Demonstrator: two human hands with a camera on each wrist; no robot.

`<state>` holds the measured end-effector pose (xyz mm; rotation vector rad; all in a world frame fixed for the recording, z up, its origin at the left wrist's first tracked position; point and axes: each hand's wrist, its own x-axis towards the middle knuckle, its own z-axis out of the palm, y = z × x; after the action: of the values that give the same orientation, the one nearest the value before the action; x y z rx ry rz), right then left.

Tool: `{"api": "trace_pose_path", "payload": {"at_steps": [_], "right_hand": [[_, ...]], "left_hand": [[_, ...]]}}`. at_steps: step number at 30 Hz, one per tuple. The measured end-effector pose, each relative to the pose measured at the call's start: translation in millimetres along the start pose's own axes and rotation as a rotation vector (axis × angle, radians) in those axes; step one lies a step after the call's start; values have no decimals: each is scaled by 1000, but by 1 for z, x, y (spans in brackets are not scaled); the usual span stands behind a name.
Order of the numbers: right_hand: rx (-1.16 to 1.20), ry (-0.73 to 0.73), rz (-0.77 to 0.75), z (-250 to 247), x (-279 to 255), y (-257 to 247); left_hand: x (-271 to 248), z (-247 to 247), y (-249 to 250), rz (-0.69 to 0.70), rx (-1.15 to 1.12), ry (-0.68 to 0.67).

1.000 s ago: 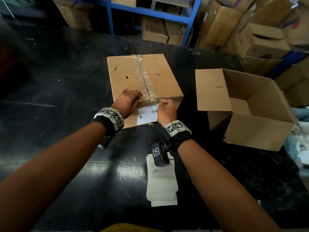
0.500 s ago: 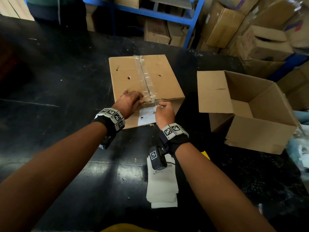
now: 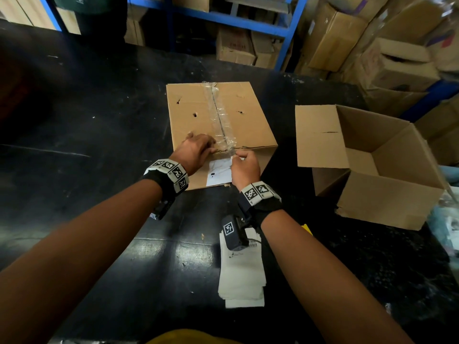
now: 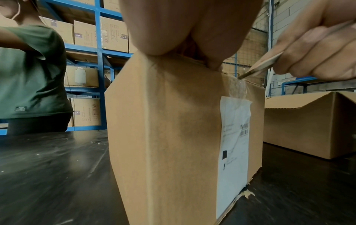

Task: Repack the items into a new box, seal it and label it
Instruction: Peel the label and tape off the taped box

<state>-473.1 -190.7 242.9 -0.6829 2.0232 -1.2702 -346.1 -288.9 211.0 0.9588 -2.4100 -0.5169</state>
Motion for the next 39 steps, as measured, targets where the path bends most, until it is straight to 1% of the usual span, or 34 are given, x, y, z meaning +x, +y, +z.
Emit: {"api": "trace_pose_path", "payload": {"at_steps": [3, 6, 9, 10, 13, 16, 18, 19, 20, 22, 23, 24, 26, 30, 32, 36, 37, 38, 39], "right_hand": [[-7, -52, 11, 8, 0, -3], [7, -89, 39, 11, 2, 6], [4, -202, 42, 5, -7, 3], [-17, -218, 29, 5, -7, 4], [-38, -165, -10, 6, -4, 6], [-32, -187, 16, -3, -2, 7], [-52, -190, 2, -13, 1, 7], [-69, -175, -13, -18, 3, 6], [-92, -160, -36, -23, 5, 4], [-144, -138, -84, -32, 8, -3], [-167, -136, -118, -35, 10, -7], [-191, -140, -161, -38, 12, -12], [-235, -150, -242, -39, 15, -22], [-328, -179, -295, -32, 22, -42], [-402, -187, -346, -28, 29, -53], [-560, -182, -448, -16, 41, -74], [-593, -182, -457, -12, 43, -77], [-618, -185, -457, -7, 46, -81], [-634, -187, -453, -2, 49, -83]], "left_hand": [[-1, -1, 0, 11, -2, -3], [-1, -4, -1, 10, -20, 2], [-1, -7, 3, 35, -23, -14], [0, -8, 3, 35, -22, -18], [0, -12, 6, -19, -93, 4], [-2, -19, 5, -93, -155, 14], [-1, -23, 2, -101, -86, 11], [0, -24, -2, -84, -1, -10], [1, -25, -5, -71, 116, -71], [0, -25, -11, -94, 360, -284], [-2, -24, -13, -102, 446, -360], [-4, -23, -14, -96, 500, -396], [-8, -26, -13, -68, 528, -412], [-21, -40, -5, -19, 579, -435], [-36, -48, 1, 33, 590, -431], [-68, -64, 17, 179, 549, -324], [-69, -68, 19, 182, 548, -317], [-65, -71, 19, 152, 545, -322], [-57, -75, 19, 94, 541, -329]]}}
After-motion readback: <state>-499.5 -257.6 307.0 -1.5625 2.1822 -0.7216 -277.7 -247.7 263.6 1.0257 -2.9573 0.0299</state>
